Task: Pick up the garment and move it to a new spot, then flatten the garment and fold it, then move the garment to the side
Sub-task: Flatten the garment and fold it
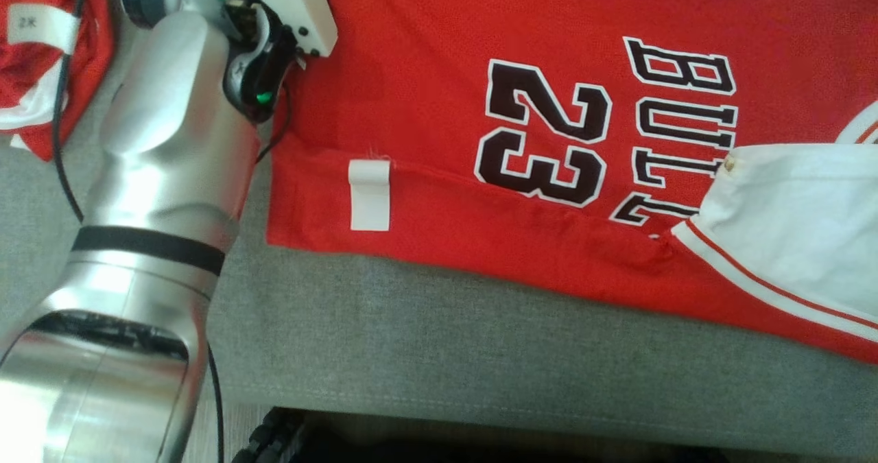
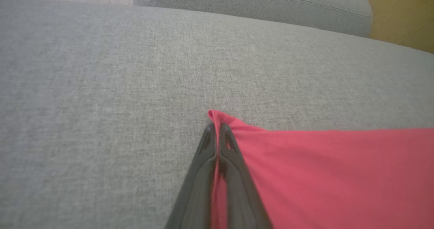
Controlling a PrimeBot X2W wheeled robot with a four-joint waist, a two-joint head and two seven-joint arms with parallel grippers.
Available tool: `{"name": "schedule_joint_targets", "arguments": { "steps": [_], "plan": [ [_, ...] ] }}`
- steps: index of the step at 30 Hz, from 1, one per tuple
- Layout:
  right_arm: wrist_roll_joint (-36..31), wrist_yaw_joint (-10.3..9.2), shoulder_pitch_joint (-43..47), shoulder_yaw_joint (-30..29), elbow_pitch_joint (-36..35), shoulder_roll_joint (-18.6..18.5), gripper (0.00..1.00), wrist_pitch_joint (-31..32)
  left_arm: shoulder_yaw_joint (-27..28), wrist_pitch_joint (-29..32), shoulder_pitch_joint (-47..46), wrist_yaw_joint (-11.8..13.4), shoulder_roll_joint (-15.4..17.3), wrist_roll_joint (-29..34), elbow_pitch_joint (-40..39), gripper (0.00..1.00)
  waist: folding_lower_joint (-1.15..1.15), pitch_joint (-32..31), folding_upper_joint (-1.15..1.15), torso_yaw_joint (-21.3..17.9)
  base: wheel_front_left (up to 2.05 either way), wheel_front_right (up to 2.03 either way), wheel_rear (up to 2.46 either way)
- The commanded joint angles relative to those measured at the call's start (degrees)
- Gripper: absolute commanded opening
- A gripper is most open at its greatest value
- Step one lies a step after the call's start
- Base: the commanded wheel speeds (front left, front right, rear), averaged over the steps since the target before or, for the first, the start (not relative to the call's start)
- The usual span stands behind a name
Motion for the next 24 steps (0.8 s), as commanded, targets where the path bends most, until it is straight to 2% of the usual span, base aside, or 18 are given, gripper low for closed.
{"name": "schedule_joint_targets", "arguments": {
  "steps": [1, 8, 10, 14, 19, 24],
  "plan": [
    [0.7, -0.04, 0.6, 1.7, -0.7, 0.2, 0.0, 0.4, 0.4, 0.7, 1.0, 1.0, 2.6, -0.3, 2.0, 0.0, 0.0, 0.3, 0.0, -0.3, 0.0, 0.0, 0.0],
    [3.7, -0.04, 0.6, 5.0, -4.3, -1.4, 0.0, -7.9, 1.0, -1.1, 1.1, 0.9, 3.4, -1.1, 2.8, 0.0, 0.0, -1.4, 0.0, -1.6, 0.0, 0.0, 0.0],
    [5.6, -0.04, 2.1, 5.6, -7.3, -2.6, 0.0, -11.7, 1.2, -2.2, 1.8, 0.9, 4.2, -1.3, 2.2, 0.0, 0.0, -3.0, 0.0, -2.2, 0.0, 0.0, 0.0],
    [7.4, -0.04, 4.3, 5.9, -11.1, -4.4, 0.0, -14.8, 1.3, -2.9, 2.8, 0.9, 5.2, -1.5, 1.1, 0.0, 0.0, -4.6, 0.0, -2.9, 0.0, 0.0, 0.0],
    [9.5, -0.04, 10.3, 4.9, -18.8, -7.4, 0.0, -19.3, 1.6, -4.0, 5.6, 0.9, 6.7, -1.9, -2.3, 0.0, 0.0, -8.0, 0.0, -4.1, 0.0, 0.0, 0.0],
    [10.5, -0.04, 20.7, 2.3, -28.0, -8.9, 0.0, -22.1, 2.5, -4.8, 10.4, 1.2, 8.7, -3.0, -8.1, 0.0, 0.0, -11.5, 0.0, -5.9, 0.0, 0.0, 0.0]
  ]
}}
